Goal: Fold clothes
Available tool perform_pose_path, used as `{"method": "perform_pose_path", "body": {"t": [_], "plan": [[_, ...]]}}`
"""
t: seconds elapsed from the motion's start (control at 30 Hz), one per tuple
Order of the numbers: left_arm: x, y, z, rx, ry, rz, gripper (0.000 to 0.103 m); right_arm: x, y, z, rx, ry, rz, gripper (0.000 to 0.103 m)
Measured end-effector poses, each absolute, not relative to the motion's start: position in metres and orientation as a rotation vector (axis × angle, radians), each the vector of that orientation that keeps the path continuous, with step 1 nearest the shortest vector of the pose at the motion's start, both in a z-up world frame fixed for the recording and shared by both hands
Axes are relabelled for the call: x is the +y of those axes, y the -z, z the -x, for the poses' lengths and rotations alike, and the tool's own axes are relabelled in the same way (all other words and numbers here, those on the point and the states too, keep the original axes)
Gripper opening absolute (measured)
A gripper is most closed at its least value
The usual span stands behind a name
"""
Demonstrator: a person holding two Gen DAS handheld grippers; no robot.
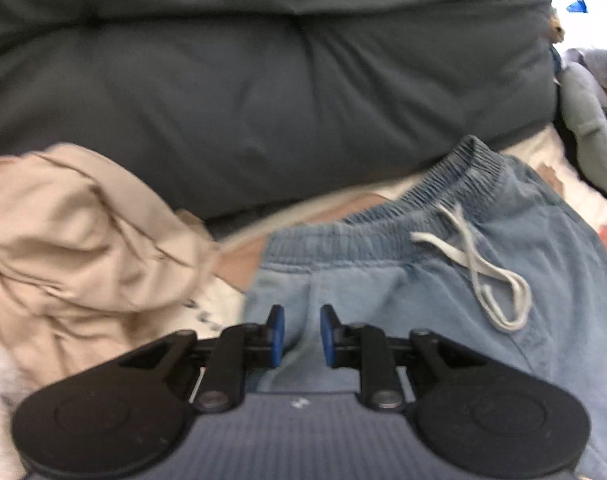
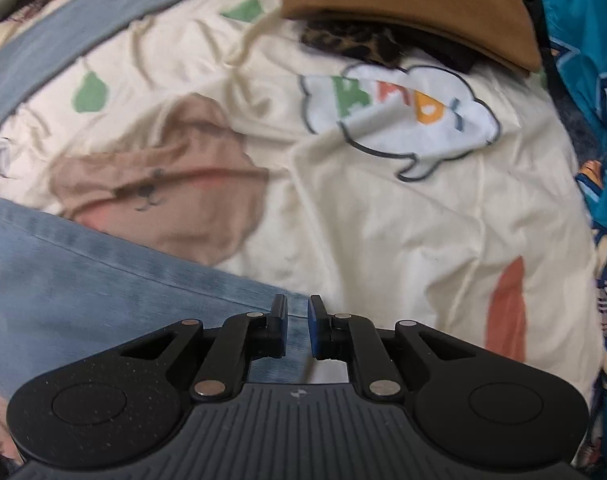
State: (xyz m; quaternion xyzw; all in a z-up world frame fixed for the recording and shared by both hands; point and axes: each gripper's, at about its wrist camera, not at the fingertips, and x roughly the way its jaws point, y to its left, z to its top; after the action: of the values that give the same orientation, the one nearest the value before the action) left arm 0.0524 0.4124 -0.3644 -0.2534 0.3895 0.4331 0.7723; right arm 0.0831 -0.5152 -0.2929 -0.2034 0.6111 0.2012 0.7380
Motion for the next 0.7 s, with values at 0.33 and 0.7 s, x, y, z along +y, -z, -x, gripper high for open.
{"method": "perform_pose_path", "body": {"t": [0.33,0.7], "plan": [[0.417,0.404,-0.085,0.957,-0.924,0.546,0.018,-0.501,0.321,-0.064,1.433,-0.559,0.45,0.011],[0.456,0.419,-0.101,1.054,-0.979,0.452,0.003,-0.5,0.345,-0.057,1.489,-0.523,0.525,0.014]]}}
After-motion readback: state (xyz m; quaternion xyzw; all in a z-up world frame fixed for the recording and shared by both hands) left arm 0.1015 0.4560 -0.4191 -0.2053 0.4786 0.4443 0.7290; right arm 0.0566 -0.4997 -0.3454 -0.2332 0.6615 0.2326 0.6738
